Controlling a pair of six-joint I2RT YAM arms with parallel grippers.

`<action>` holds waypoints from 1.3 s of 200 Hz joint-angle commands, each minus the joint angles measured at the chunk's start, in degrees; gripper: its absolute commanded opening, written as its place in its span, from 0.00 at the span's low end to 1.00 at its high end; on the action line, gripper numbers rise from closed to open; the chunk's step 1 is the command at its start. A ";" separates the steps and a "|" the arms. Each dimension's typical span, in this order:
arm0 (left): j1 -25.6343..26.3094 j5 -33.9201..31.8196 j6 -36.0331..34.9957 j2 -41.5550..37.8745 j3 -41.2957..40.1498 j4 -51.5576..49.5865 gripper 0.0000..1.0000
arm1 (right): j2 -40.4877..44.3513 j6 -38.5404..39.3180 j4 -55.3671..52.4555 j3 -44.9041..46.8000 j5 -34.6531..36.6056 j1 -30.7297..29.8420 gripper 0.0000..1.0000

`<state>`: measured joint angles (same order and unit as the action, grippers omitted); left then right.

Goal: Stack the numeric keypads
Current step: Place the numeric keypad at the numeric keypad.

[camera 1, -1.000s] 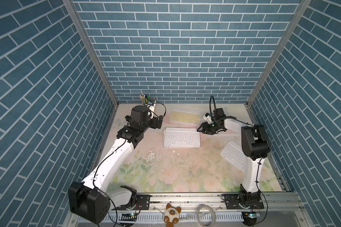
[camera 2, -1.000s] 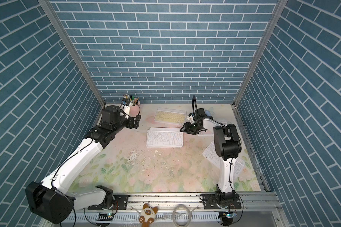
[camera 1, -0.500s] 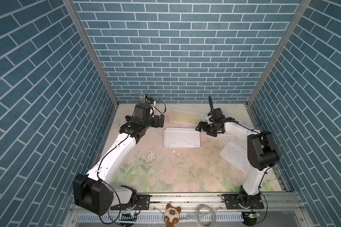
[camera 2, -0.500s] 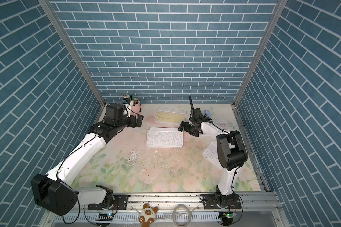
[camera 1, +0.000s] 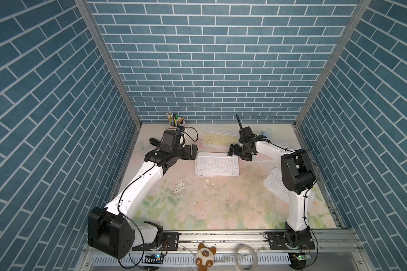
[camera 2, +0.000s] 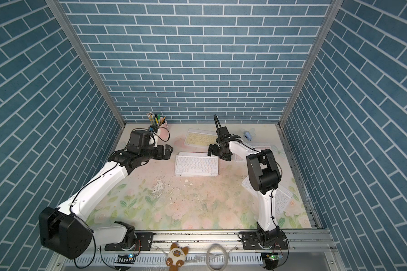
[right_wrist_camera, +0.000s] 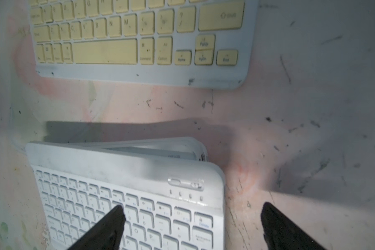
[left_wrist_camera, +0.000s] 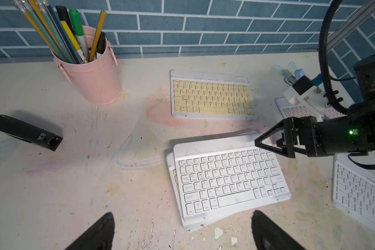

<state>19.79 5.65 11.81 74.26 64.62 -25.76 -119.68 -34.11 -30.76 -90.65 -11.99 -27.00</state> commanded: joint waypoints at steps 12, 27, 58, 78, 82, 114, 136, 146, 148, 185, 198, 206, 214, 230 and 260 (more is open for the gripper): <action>0.00 0.25 -0.12 -0.85 -0.47 -0.96 1.00 | -3.17 0.53 -4.11 -5.08 1.35 -1.74 0.99; -0.09 0.15 -0.37 -0.79 -0.29 -1.22 1.00 | -3.99 0.53 -4.95 -6.65 2.01 -2.44 0.98; -0.02 0.11 -0.83 -0.35 -0.20 -1.46 1.00 | -5.10 0.45 -6.04 -8.66 2.60 -3.38 0.99; -0.05 0.58 -0.61 -0.06 -0.37 -1.48 1.00 | -5.54 0.55 -6.72 -9.67 3.47 -3.80 0.98; -0.04 0.74 -0.60 0.00 -0.37 -1.47 1.00 | -5.57 0.53 -6.88 -9.84 3.61 -3.84 0.99; -0.03 1.45 -0.82 0.27 -0.20 -1.81 1.00 | -5.57 1.43 -8.60 -11.53 5.12 -3.92 0.98; -0.01 2.25 -1.15 -0.19 0.19 -1.97 1.00 | -3.92 2.66 -9.55 -11.36 6.62 -3.54 0.99; 0.09 2.51 -1.24 -0.49 0.45 -2.01 1.00 | -1.65 3.27 -9.92 -10.77 7.80 -3.28 0.98; 0.14 2.48 -1.26 -0.51 0.49 -2.01 0.99 | -1.20 3.33 -10.06 -10.64 8.15 -3.24 0.99; 3.29 0.72 -0.50 -0.29 3.01 -0.38 1.00 | 10.95 3.90 -10.15 -1.54 10.07 -0.29 0.98; 6.49 -0.35 -1.68 0.93 4.91 0.41 1.00 | 16.78 2.71 -8.77 4.54 9.90 1.72 0.98; 8.78 -1.69 -2.73 2.08 6.30 0.70 1.00 | 20.23 1.77 -7.73 8.52 9.66 3.00 0.98; 10.67 -2.46 -3.40 3.47 8.17 0.58 1.00 | 23.49 0.85 -7.10 12.20 9.40 4.38 0.98; 12.64 2.21 -1.65 7.35 12.39 -0.33 1.00 | 29.40 -1.11 -6.63 19.24 10.46 7.01 0.99; 18.10 7.46 4.62 14.73 17.20 1.99 1.00 | 40.85 -4.75 -7.39 31.38 15.60 11.78 0.99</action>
<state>34.02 9.34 12.38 84.29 79.44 -24.84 -84.44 -34.44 -36.29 -66.74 -1.34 -17.41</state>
